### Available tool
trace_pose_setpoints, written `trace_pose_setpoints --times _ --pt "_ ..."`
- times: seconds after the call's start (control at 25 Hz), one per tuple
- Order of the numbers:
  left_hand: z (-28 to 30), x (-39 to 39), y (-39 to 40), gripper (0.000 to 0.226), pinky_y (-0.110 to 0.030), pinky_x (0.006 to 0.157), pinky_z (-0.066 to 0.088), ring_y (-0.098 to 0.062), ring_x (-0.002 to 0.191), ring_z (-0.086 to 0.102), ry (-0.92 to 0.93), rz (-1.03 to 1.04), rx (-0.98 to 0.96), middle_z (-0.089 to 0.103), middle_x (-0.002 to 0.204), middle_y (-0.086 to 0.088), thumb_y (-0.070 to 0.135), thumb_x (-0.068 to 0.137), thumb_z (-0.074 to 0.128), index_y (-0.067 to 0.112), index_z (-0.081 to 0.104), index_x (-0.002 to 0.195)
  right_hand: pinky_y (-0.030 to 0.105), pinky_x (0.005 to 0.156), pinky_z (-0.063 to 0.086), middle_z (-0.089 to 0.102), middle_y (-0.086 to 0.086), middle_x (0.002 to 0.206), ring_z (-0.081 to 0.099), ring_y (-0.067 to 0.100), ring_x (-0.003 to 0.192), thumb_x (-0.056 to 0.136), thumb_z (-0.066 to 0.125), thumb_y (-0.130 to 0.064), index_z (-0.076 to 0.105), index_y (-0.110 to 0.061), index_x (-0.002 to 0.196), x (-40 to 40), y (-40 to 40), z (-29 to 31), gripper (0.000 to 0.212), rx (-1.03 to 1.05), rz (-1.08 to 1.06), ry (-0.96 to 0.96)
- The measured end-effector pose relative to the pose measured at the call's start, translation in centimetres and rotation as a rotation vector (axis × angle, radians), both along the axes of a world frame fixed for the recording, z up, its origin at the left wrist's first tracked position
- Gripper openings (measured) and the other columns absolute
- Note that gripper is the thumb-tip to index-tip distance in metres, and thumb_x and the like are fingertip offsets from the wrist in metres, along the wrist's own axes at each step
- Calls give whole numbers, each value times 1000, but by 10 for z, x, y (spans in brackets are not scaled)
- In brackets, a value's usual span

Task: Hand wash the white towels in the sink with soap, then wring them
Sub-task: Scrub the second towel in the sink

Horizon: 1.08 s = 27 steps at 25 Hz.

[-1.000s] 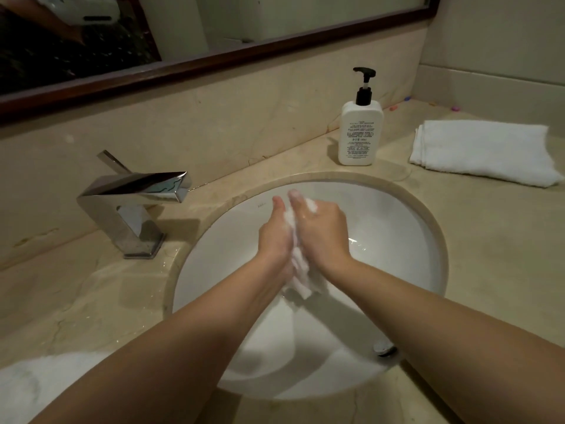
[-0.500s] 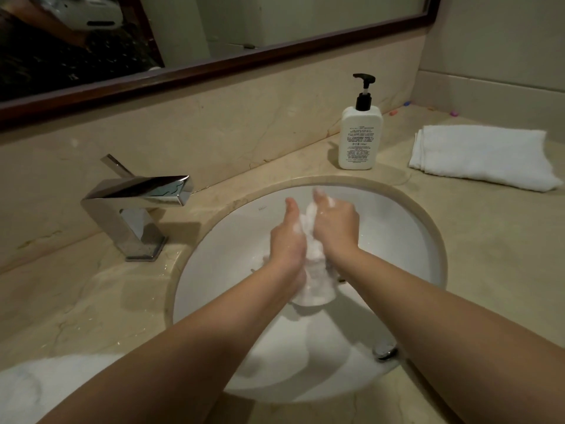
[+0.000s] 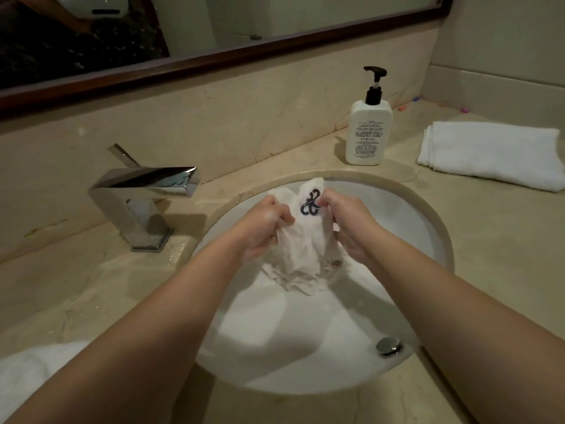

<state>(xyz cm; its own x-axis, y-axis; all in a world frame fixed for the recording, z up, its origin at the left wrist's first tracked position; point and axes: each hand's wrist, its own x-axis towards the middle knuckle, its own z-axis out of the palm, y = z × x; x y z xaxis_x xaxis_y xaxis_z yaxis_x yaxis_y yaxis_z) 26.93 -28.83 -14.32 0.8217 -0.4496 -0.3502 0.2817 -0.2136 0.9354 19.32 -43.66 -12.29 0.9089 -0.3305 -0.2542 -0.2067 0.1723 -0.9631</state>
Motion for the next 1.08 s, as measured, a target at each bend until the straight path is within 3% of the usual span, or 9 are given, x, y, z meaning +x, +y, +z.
trace_pose_setpoints --times 0.12,0.28,0.36,0.48,0.56,0.68,0.8,0.92,1.08 --pt "-9 5 10 42 -43 83 57 -31 88 68 -284 8 263 69 98 -6 26 87 76 4 58 119 17 54 50 72 -4 90 69 4 68 95 49 -5 66 -28 117 1 -10 -3 35 16 191 -6" --pt "0 -8 3 35 -31 56 32 -21 67 50 -649 17 618 56 70 2 37 97 65 13 54 75 36 83 59 76 9 102 73 25 95 93 70 -20 67 -7 119 10 -9 -20 29 -106 58 -5" --pt "7 -14 0 28 -27 63 43 -17 79 59 -580 -1 504 64 87 4 43 96 66 18 58 91 42 88 60 77 12 98 74 29 95 89 76 -28 71 -5 111 8 -11 -20 33 -92 -20 -13" --pt "14 -19 1 50 -43 91 59 -29 109 71 -82 -50 -59 68 126 -13 16 92 72 10 48 135 33 82 59 76 2 109 74 17 97 99 62 -27 68 -18 125 3 -15 -17 28 -9 171 -87" --pt "13 -19 6 55 -47 95 57 -35 113 69 -28 -104 -194 67 127 -20 -6 90 65 8 46 139 28 77 55 74 -2 113 72 10 89 101 58 -21 60 -28 136 1 -16 -14 36 5 299 -65" --pt "8 -17 2 45 -51 99 55 -39 114 68 -85 -38 -226 68 126 -22 -6 96 58 5 51 139 30 62 55 76 2 97 72 14 75 93 60 0 52 -22 141 1 -16 -16 53 54 221 -92" --pt "4 -16 -6 31 -53 100 54 -35 111 70 -153 131 -236 72 120 -18 16 102 59 6 61 131 32 66 58 76 11 100 74 22 81 93 63 -2 59 -3 131 2 -16 -16 39 107 51 -136" --pt "0 -15 -9 30 -40 84 59 -16 90 74 -432 188 -96 77 97 -2 35 101 60 9 72 109 46 69 52 72 19 112 68 34 87 98 57 -15 65 -13 120 6 -12 -15 24 42 -22 -199" --pt "13 -34 -17 47 -26 51 27 -7 52 32 -725 332 -13 37 56 9 41 101 60 18 43 63 46 83 55 72 17 102 69 27 92 94 52 -26 68 -17 101 4 3 -8 19 -77 -105 -323"
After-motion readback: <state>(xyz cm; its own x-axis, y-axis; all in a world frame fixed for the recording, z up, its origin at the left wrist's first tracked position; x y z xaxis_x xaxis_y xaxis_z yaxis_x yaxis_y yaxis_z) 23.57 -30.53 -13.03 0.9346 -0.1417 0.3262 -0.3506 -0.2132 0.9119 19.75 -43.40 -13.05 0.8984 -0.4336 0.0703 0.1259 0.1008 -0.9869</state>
